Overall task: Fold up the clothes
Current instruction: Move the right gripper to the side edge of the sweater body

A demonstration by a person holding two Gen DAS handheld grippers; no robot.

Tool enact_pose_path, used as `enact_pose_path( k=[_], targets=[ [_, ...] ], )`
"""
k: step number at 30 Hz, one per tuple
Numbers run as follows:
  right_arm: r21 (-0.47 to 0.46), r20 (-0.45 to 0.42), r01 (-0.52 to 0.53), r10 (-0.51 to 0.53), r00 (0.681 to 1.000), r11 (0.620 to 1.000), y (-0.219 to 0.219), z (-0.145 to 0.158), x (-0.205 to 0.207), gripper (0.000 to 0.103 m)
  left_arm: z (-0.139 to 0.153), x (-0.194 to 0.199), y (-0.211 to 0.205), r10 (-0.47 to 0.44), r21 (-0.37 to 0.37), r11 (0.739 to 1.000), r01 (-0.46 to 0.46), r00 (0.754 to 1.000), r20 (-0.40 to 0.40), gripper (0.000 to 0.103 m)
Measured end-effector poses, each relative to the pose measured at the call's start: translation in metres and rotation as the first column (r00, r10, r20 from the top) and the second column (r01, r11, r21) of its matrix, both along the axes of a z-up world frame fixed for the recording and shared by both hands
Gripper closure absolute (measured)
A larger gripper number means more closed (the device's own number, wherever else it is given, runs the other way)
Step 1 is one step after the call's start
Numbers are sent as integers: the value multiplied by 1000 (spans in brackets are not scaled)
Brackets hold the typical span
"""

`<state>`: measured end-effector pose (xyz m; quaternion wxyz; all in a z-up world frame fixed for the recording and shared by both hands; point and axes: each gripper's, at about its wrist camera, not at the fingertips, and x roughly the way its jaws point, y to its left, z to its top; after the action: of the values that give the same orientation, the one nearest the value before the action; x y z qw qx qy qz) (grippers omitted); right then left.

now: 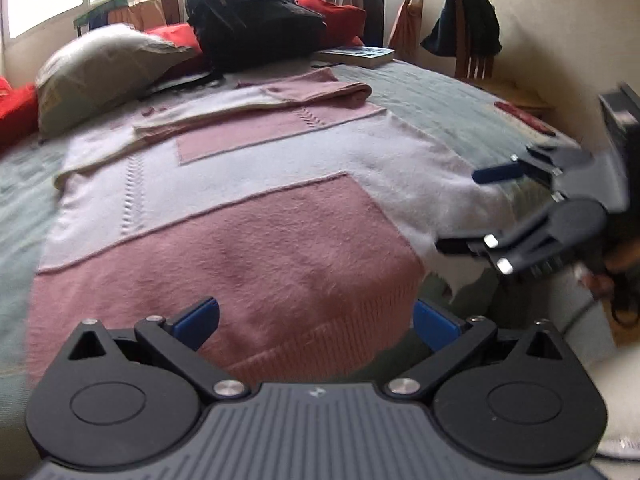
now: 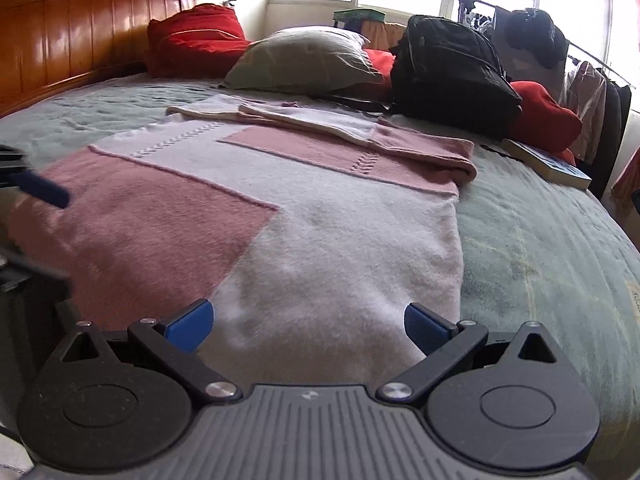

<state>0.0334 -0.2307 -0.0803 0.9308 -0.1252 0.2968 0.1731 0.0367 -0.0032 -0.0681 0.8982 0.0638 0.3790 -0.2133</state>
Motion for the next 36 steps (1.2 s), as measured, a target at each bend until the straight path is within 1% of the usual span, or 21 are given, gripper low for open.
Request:
enact_pose_path(
  k=[1, 2, 3, 5, 7, 9, 12, 15, 17, 20, 22, 24, 26, 27, 29, 31, 34, 36],
  targets=[
    [-3, 6, -5, 5, 1000, 1000, 0, 1, -4, 0, -4, 4, 0, 6, -11, 1000, -7, 1000, -27, 1],
    [-6, 12, -10, 11, 1000, 1000, -1, 2, -7, 0, -8, 7, -1, 17, -7, 1000, -17, 998, -56, 1],
    [-15, 26, -19, 20, 999, 1000, -2, 3, -11, 0, -10, 5, -2, 18, 12, 1000, -17, 998, -59, 1],
    [-27, 52, -35, 36, 998, 999, -7, 8, -14, 0, -6, -2, -6, -15, 53, 998, 18, 999, -49, 1],
    [-32, 61, -41, 43, 997, 999, -11, 11, -13, 0, 0, -11, -6, -40, 89, 995, 42, 999, -26, 1],
    [-42, 65, -43, 45, 997, 998, -12, 12, -10, 0, 5, -20, -5, -59, 147, 988, 56, 998, 22, 1],
    [-60, 68, -51, 55, 996, 997, -10, 12, -8, 0, 4, -28, -2, -66, 252, 967, 41, 993, 95, 1],
    [-89, 66, -72, 78, 995, 993, -4, 7, -9, 0, -5, -30, 0, -78, 338, 941, 31, 989, 127, 1],
    [-108, 53, -102, 108, 993, 989, 0, 3, -11, 0, -12, -31, 1, -83, 363, 931, 34, 989, 121, 1],
    [-142, 29, -151, 157, 987, 978, 7, -3, -14, 0, -23, -31, 1, -97, 377, 925, 56, 991, 89, 1],
    [-188, 32, -180, 189, 981, 965, 15, -9, -16, 0, -30, -30, -2, -103, 389, 919, 68, 992, 71, 1],
    [-237, 36, -207, 221, 975, 949, 24, -16, -18, 0, -34, -30, -7, -115, 413, 908, 72, 990, 79, 1],
    [-324, 76, -223, 260, 963, 919, 34, -22, -23, 0, -34, -29, -10, -124, 433, 898, 70, 988, 97, 1],
    [-378, 100, -227, 284, 954, 897, 39, -25, -26, 0, -34, -29, -12, -129, 442, 895, 70, 986, 106, 1],
    [-481, 139, -232, 335, 932, 845, 49, -33, -29, 0, -34, -28, -14, -142, 457, 887, 69, 982, 127, 1],
    [-559, 143, -250, 389, 910, 791, 58, -41, -31, 0, -33, -27, -16, -154, 470, 880, 69, 977, 145, 1],
    [-622, 149, -297, 482, 863, 724, 70, -51, -38, 0, -31, -26, -17, -159, 465, 882, 73, 976, 149, 1],
    [-657, 166, -309, 532, 831, 688, 79, -56, -42, 0, -30, -27, -17, -160, 455, 887, 77, 976, 145, 1]
  ],
)
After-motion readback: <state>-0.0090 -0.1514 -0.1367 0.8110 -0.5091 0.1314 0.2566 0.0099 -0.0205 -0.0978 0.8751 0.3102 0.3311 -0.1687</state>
